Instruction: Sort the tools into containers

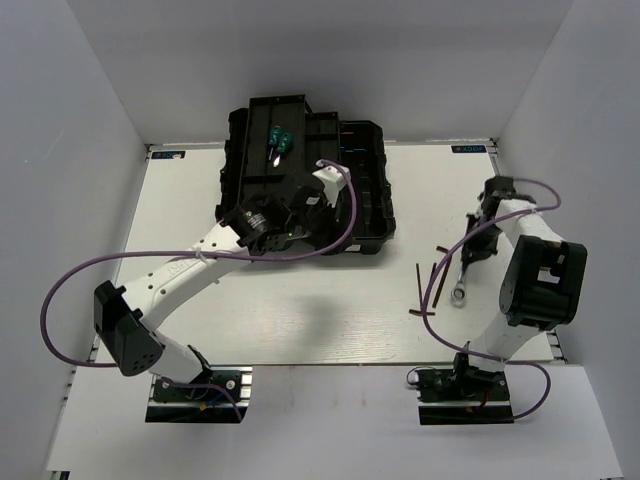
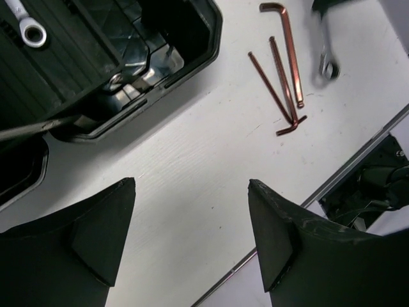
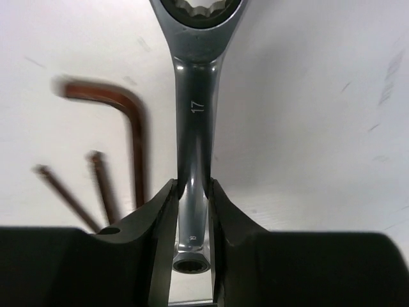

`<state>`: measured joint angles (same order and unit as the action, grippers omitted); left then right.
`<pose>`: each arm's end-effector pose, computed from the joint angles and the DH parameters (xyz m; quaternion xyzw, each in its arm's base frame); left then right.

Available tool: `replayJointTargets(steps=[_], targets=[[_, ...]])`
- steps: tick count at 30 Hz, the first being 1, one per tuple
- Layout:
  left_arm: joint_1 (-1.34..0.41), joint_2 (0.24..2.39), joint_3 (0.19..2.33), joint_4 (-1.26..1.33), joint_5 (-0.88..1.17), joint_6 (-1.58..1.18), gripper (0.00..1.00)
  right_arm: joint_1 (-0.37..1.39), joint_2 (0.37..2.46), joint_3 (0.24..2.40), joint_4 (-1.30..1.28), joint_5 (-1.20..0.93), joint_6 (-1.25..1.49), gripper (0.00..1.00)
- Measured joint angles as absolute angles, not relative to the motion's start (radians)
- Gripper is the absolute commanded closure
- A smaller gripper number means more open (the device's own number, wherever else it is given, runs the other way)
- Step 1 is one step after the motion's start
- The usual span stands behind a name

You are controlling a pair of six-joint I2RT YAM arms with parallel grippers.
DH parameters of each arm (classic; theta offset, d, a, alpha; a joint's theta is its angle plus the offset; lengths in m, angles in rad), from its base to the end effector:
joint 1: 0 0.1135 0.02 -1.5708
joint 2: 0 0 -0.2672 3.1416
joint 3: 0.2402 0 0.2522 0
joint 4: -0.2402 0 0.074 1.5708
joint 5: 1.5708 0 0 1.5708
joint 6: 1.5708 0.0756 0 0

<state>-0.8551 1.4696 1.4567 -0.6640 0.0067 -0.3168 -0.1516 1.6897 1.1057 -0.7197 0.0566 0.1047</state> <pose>0.2328 -0.2685 0.3425 0.2412 0.8689 -0.2415 0.3584 0.3242 -0.0539 0.1496 0.1304 0.9821 -0.0312 0.1324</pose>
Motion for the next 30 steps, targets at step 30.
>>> replayJointTargets(steps=[30], targets=[[-0.866, 1.168, 1.285, -0.654, -0.28, -0.484, 0.19, 0.303, 2.132, 2.229, -0.585, -0.653, 0.406, 1.0]])
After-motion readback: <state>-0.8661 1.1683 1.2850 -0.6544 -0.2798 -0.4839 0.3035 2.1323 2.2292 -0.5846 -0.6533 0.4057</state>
